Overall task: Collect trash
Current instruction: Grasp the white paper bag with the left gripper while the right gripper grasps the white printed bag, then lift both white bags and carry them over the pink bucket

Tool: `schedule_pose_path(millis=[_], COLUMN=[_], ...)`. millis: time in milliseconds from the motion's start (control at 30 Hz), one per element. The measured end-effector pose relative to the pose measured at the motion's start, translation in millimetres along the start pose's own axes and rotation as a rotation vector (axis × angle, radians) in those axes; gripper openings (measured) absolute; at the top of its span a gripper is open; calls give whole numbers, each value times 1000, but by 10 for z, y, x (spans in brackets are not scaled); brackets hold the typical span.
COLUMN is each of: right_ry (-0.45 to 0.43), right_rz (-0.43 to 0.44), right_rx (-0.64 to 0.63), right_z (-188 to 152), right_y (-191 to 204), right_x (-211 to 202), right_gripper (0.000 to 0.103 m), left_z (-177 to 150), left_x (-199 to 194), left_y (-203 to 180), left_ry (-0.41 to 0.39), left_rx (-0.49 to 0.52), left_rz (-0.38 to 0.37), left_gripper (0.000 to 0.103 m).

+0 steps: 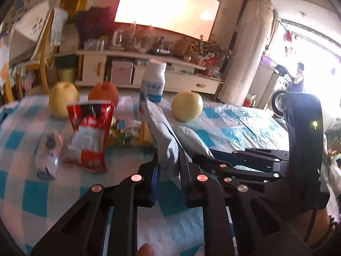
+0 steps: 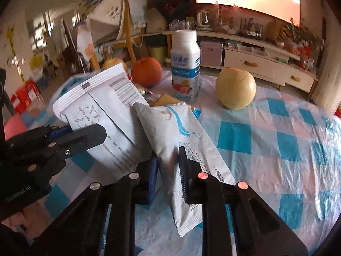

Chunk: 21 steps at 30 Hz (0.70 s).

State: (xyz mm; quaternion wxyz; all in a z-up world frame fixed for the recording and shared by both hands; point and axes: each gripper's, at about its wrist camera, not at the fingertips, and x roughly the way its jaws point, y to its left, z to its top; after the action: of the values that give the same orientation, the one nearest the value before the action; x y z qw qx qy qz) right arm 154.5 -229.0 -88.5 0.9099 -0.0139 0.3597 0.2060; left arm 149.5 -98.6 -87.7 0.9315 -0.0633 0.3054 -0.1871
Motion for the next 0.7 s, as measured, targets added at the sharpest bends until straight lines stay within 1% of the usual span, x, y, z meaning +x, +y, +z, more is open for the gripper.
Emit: schedule_pose_path(millis=[233,333,400,433,500,533,567,633,700], right_ry=[-48,-51,-37,-26,-2,9,19,24,30], right_rz=[71,105,114,117,93,87,98,88,68], right_rx=[53,63,70,83,102,111,129,126,110], right_z=[61,33,-1,-20,-36,-41,-55,-52,-47], right_y=[32,125,166,162,136,120,91,95,103], right_x=[-193,-283,-302,-293,-243,-211,-176,-155,-119], right_gripper=[15,14,14,14,14,14,15,18,20], left_z=[86,115,136,138,131,132,149,171,159], left_x=[-146,-276,-324,-318,-242,-219,-197,-144,-50], left_y=[-124,-99,-37,-12,32,17,3,-37,-90], left_ry=[-1,3,28,41,79,78,71,73,110], left_rx=[98,109,95,90,86,95,104,110,133], left_rz=[97,112,118,123,138,143,143,132,116], left_gripper=[16,16,16,16,16,17,17,18,21])
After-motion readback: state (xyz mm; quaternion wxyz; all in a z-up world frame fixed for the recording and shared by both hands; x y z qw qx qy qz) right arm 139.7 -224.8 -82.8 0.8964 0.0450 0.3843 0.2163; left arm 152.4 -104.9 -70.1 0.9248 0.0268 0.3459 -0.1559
